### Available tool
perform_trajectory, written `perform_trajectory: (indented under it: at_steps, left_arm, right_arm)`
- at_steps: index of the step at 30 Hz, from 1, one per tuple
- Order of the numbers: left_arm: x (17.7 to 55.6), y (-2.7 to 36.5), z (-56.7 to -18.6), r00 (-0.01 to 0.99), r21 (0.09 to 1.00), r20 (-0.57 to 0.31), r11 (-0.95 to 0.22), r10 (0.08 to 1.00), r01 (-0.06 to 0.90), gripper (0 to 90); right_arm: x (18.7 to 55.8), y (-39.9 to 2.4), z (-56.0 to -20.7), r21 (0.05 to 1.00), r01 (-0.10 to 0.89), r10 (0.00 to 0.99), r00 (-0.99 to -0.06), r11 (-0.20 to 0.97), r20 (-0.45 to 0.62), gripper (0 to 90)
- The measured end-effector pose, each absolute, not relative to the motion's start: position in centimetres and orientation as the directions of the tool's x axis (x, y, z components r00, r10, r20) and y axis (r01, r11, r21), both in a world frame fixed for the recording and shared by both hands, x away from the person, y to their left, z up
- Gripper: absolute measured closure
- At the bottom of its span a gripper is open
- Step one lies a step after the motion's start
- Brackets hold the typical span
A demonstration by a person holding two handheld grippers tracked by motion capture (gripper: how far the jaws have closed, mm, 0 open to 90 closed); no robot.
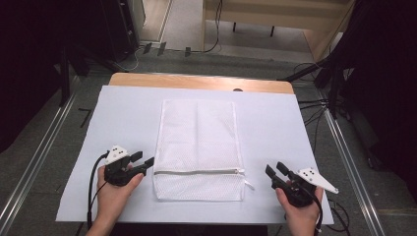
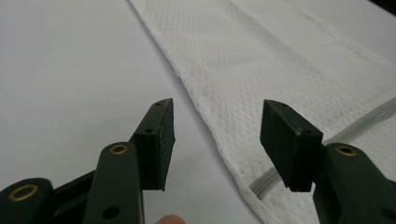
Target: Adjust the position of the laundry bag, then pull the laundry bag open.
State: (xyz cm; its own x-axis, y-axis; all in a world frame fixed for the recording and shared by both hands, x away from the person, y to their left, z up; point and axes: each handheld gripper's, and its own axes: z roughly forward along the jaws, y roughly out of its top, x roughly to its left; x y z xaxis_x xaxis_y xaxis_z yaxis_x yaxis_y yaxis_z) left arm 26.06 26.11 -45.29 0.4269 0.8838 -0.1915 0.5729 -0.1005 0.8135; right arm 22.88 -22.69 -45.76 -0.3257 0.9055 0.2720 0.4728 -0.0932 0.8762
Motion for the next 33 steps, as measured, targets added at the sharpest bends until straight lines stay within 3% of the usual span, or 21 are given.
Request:
perform_trajectory:
  at_steps: [3, 5, 6, 8, 14, 22, 33]
  left_arm:
    - [25.8, 25.8, -45.3, 0.445, 0.809, -0.171, -0.132, 0.879, 0.572, 44.0]
    - [25.3, 25.5, -45.0, 0.452, 0.819, -0.176, -0.125, 0.874, 0.56, 44.3]
    - [25.3, 25.5, -45.0, 0.452, 0.819, -0.176, -0.125, 0.874, 0.56, 44.7]
    - [25.1, 25.2, -44.8, 0.456, 0.821, -0.172, -0.129, 0.873, 0.556, 45.0]
    - [24.8, 24.6, -45.0, 0.476, 0.819, -0.157, -0.155, 0.865, 0.553, 46.0]
    - [24.6, 23.2, -44.9, 0.507, 0.819, -0.158, -0.174, 0.847, 0.547, 47.0]
    - [24.4, 20.0, -45.2, 0.583, 0.808, -0.17, -0.226, 0.794, 0.544, 52.8]
  right_arm:
    - [22.7, -21.8, -46.1, 0.858, 0.509, 0.891, -0.355, -0.07, 0.283, 55.6]
    - [22.5, -20.4, -45.7, 0.831, 0.555, 0.879, -0.414, 0.039, 0.235, 54.6]
    - [22.5, -20.4, -45.7, 0.831, 0.555, 0.879, -0.414, 0.039, 0.235, 54.6]
    - [22.6, -19.9, -45.7, 0.794, 0.607, 0.855, -0.418, 0.012, 0.307, 55.1]
    - [22.8, -19.6, -46.5, 0.78, 0.626, 0.853, -0.408, 0.003, 0.325, 47.4]
    - [23.0, -18.3, -47.5, 0.757, 0.649, 0.837, -0.457, 0.081, 0.302, 40.1]
    - [23.0, -17.1, -48.3, 0.739, 0.657, 0.824, -0.496, 0.149, 0.275, 39.7]
